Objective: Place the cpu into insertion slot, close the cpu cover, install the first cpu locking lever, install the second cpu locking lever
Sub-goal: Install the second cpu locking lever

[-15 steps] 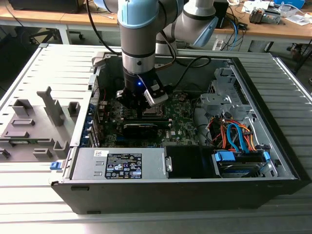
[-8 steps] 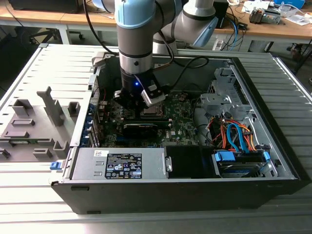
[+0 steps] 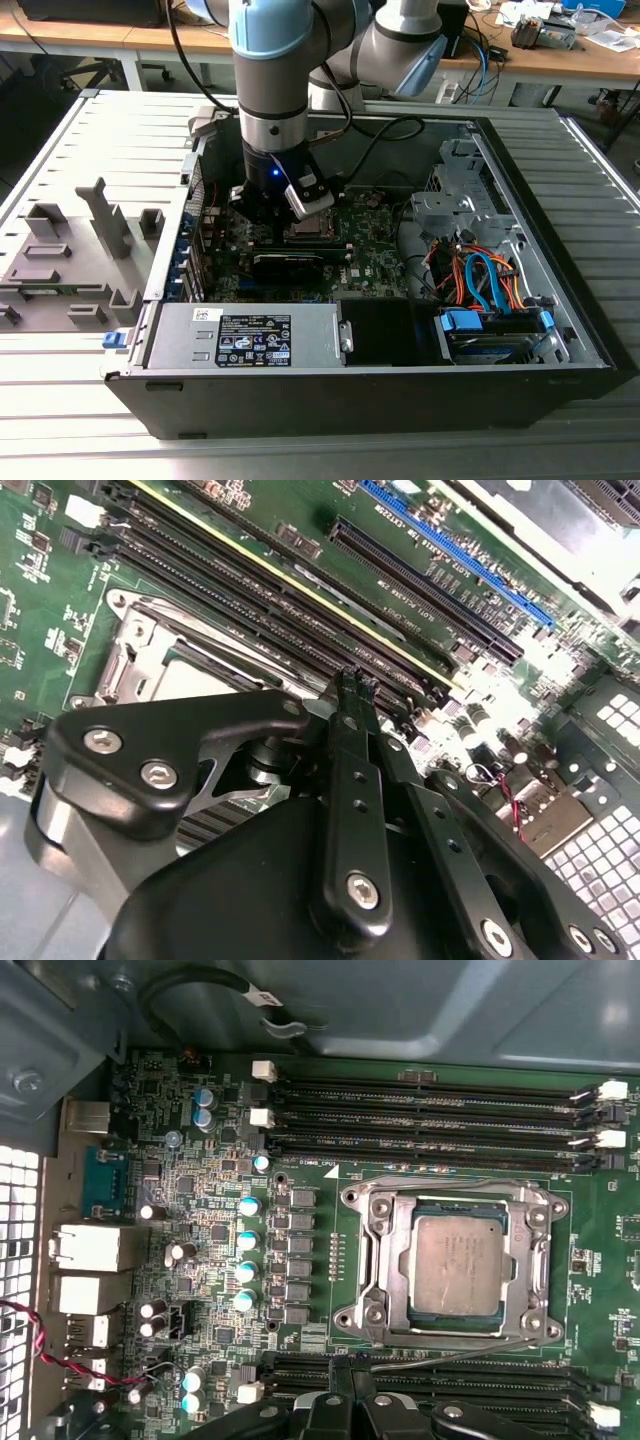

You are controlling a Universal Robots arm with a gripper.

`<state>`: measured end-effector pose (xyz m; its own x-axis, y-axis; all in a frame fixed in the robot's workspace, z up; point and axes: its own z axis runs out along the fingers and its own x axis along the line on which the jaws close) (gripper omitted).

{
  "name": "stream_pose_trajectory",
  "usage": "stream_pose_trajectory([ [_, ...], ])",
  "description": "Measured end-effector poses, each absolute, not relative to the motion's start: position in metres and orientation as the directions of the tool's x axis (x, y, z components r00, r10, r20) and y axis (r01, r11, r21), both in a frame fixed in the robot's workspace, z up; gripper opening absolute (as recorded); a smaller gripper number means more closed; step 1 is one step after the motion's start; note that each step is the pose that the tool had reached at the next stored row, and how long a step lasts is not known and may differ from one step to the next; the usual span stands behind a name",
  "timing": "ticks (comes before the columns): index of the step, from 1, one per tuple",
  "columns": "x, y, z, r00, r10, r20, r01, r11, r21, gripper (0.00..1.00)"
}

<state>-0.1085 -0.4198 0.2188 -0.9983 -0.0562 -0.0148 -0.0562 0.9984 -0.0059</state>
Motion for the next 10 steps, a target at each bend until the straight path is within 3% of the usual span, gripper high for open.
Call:
stream_pose_trajectory([
  [10,-0.1108,-0.4143,0.2087,-0.995,-0.103,-0.015,-0.103,0.995,-0.006,0.11],
])
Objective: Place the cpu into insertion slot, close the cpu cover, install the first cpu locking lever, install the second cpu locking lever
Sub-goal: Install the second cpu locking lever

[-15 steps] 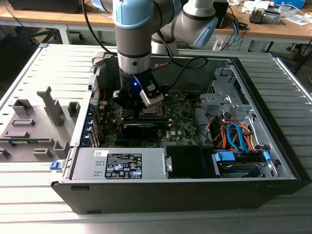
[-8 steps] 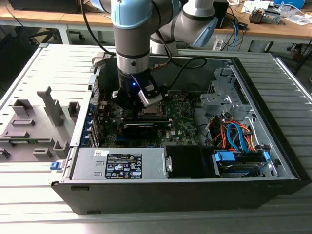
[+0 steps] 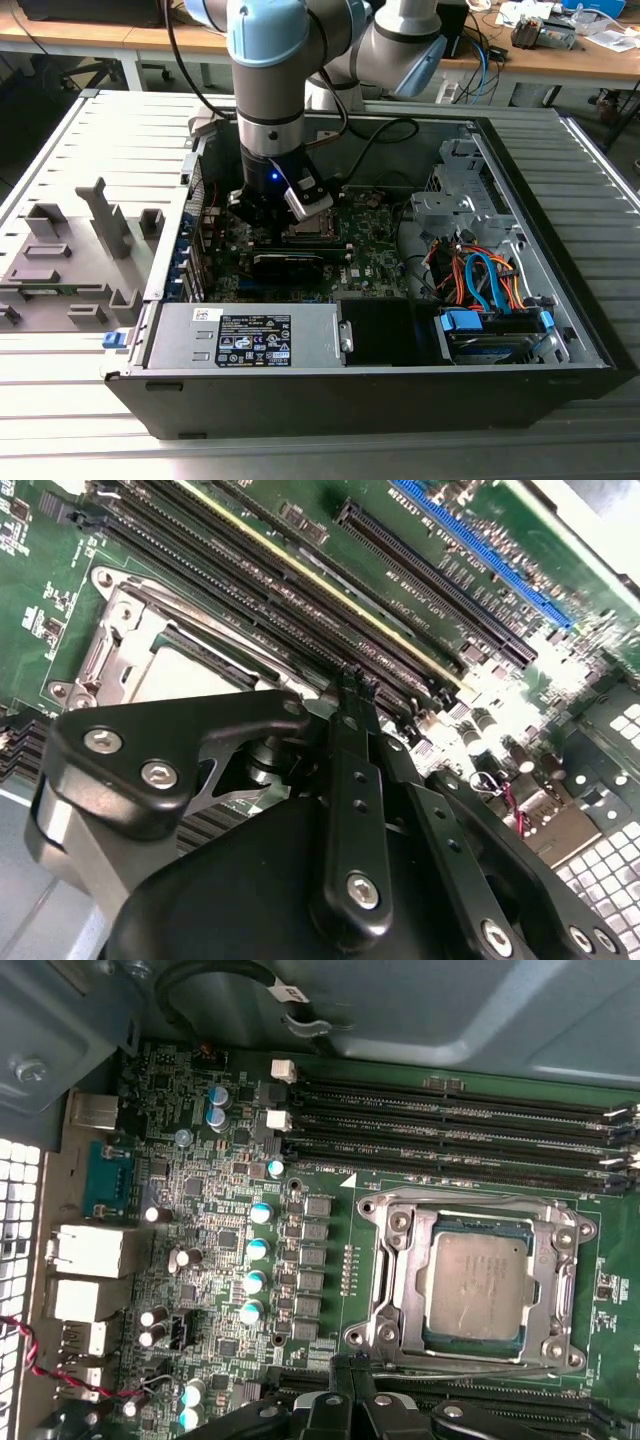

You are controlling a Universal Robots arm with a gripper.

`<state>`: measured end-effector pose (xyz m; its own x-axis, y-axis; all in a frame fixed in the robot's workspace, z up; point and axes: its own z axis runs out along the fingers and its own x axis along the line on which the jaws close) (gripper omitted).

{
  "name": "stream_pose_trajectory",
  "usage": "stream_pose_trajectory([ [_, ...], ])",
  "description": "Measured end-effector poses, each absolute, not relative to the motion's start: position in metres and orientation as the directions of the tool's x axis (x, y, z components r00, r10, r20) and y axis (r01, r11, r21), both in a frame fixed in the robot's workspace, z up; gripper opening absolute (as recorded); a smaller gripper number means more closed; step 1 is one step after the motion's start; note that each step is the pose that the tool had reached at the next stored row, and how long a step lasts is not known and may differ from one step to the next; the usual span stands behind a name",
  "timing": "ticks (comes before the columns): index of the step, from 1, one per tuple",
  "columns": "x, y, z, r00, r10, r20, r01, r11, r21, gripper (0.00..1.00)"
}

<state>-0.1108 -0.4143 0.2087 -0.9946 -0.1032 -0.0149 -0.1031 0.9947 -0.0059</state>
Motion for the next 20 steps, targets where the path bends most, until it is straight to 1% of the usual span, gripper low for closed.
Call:
stream_pose_trajectory([
  [15,-0.111,-0.406,0.202,-0.994,-0.107,-0.015,-0.107,0.994,-0.006,0.11],
  [20,-0.111,-0.406,0.213,-0.994,-0.107,-0.015,-0.107,0.994,-0.013,0.11],
])
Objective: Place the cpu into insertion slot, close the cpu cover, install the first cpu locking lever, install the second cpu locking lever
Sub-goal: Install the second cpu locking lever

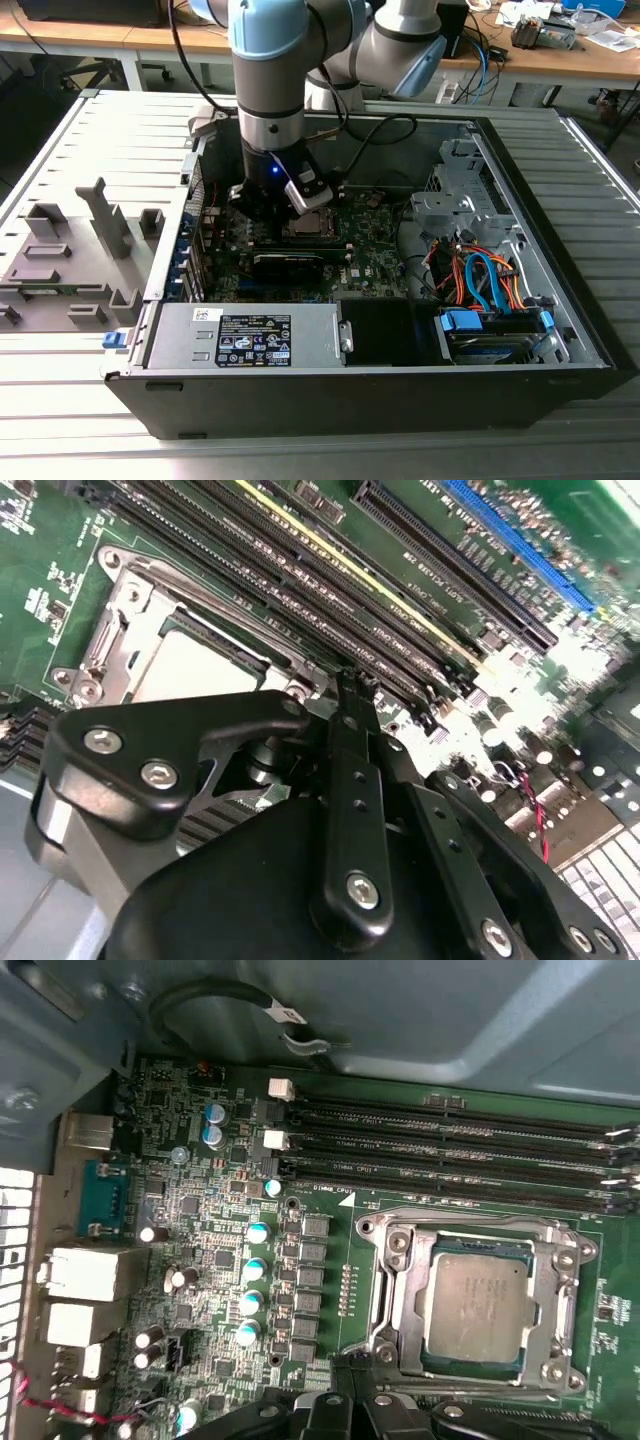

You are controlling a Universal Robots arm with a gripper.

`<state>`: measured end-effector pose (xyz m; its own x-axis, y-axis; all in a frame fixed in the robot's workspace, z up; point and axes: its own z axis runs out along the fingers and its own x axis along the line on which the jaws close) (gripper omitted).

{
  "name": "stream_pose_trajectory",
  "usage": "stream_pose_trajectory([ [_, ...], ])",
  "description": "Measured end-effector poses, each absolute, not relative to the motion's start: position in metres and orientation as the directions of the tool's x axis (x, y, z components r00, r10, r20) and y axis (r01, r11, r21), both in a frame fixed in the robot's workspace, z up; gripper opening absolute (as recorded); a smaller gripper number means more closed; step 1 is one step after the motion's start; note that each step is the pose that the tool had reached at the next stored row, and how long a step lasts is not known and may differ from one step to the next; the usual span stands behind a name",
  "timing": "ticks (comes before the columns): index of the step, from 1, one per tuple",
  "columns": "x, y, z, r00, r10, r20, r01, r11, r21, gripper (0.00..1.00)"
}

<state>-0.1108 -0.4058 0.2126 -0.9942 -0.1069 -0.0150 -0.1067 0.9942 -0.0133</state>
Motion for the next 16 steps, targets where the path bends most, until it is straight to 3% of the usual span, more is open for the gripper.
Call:
stream_pose_trajectory([
  [16,-0.064,-0.392,0.218,-0.994,-0.107,0.022,-0.107,0.994,-0.012,0.11],
])
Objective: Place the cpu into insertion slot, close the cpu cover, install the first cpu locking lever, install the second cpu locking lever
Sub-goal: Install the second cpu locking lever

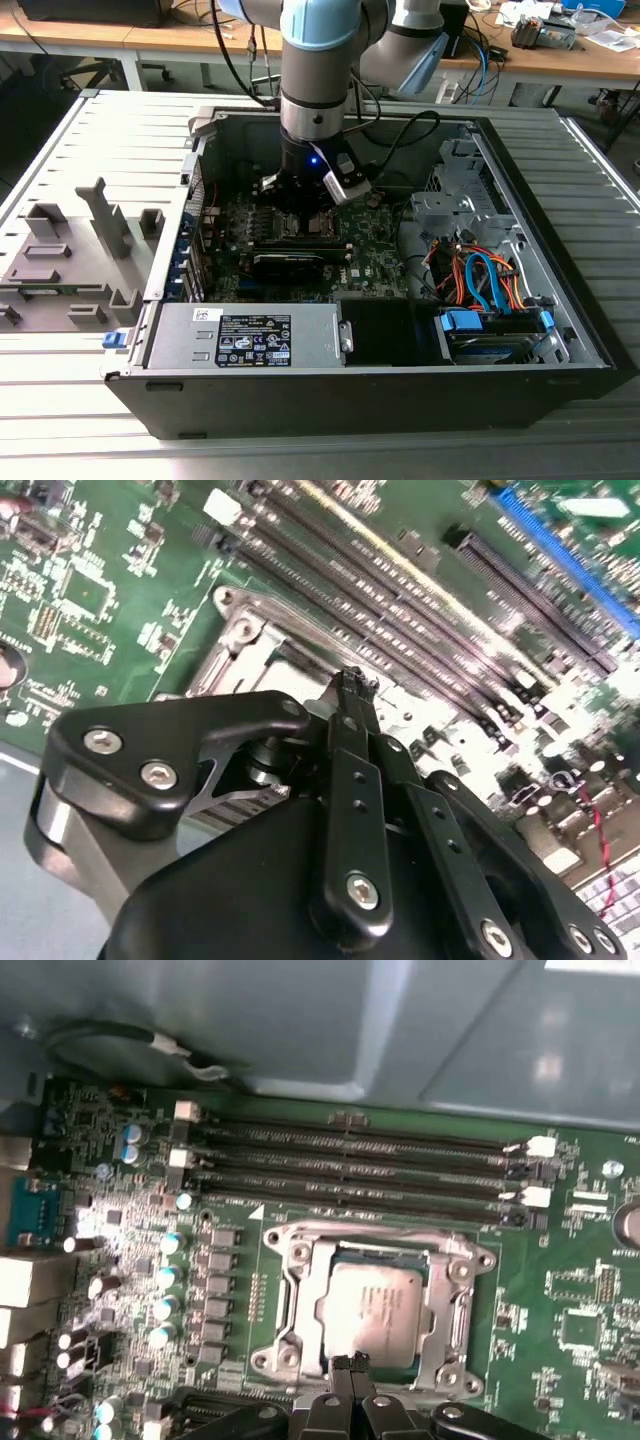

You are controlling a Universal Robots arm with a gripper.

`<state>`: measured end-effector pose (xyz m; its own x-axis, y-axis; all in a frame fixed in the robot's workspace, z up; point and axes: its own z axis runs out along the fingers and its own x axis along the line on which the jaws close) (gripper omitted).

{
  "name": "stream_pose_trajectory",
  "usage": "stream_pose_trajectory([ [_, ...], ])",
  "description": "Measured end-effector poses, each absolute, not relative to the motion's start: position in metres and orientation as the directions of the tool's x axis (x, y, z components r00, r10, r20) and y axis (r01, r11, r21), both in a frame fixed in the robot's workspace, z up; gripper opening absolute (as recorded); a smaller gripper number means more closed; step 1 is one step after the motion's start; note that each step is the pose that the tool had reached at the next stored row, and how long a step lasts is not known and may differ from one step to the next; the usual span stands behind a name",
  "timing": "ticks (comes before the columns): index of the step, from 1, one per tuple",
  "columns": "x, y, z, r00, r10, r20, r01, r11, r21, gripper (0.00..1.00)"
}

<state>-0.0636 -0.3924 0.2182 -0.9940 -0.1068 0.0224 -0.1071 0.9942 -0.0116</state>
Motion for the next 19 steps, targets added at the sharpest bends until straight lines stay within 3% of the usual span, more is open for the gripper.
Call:
stream_pose_trajectory([
  [19,-0.059,-0.386,0.244,-0.994,-0.107,0.022,-0.107,0.994,-0.012,0.11],
])
